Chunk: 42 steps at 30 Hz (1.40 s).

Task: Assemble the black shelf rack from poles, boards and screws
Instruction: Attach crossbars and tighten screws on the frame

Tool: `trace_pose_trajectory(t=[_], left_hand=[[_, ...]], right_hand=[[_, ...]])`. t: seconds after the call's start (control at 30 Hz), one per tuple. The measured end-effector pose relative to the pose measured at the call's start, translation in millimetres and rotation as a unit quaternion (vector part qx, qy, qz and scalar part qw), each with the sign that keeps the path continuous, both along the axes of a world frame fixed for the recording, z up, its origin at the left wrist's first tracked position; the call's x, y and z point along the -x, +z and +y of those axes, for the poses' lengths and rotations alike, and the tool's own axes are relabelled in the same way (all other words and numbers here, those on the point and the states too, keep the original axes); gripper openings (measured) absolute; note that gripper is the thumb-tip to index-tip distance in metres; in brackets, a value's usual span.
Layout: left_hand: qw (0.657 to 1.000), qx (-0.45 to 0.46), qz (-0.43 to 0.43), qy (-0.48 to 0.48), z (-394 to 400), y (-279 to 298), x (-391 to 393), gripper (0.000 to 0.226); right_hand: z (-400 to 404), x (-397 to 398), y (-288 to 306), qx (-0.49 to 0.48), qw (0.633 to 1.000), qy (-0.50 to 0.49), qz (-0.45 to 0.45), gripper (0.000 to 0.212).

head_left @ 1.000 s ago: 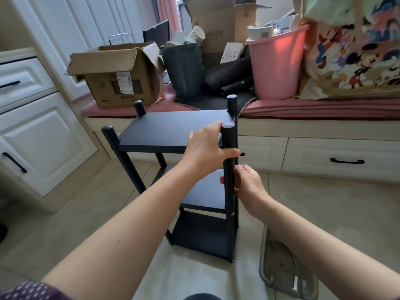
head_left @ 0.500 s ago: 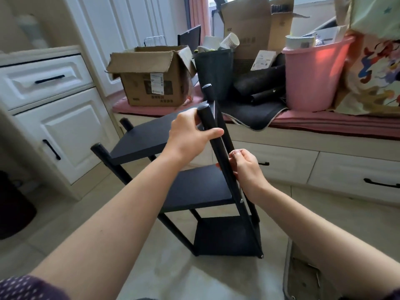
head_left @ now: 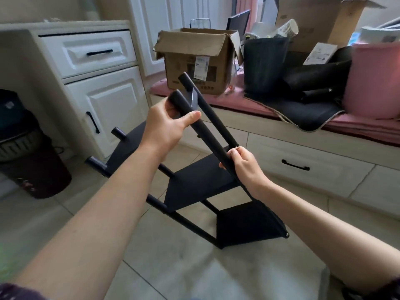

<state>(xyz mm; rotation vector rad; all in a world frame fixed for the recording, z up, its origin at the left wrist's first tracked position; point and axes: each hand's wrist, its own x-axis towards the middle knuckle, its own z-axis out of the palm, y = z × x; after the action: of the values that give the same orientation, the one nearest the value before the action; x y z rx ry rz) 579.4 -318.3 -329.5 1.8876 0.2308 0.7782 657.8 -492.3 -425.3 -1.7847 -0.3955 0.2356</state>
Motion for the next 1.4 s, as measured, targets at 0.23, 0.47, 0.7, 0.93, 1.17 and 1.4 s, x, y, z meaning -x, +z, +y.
trace_pose_trajectory(t=[0.23,0.47,0.7,0.93,1.17,1.4], left_hand=[[0.998,0.057,-0.032,0.020,30.2,-12.9,10.6,0.024],[0.985,0.167,-0.035,0.024,41.5,-50.0,15.8,0.026],[0.946,0.323,0.015,0.036,38.1,-136.8,39.9,0.055],[0.912,0.404,0.050,0.053,19.5,-218.2,59.7,0.028],[0.884,0.459,0.074,0.047,27.2,-276.2,87.4,0.040],[0.889,0.438,0.127,0.044,45.5,-306.1,110.3,0.045]], right_hand=[[32.0,-0.5,-5.8,0.033,0.995,0.018,-0.090,0.024],[31.7,-12.7,-20.6,0.084,0.986,0.024,-0.139,0.022],[17.2,-16.5,-60.7,0.149,0.981,0.036,-0.118,0.022],[0.9,-10.0,-104.2,0.201,0.976,0.044,-0.071,0.023],[7.4,1.9,-137.9,0.246,0.967,0.068,-0.021,0.025],[17.0,16.7,-159.2,0.249,0.964,0.095,-0.003,0.026]])
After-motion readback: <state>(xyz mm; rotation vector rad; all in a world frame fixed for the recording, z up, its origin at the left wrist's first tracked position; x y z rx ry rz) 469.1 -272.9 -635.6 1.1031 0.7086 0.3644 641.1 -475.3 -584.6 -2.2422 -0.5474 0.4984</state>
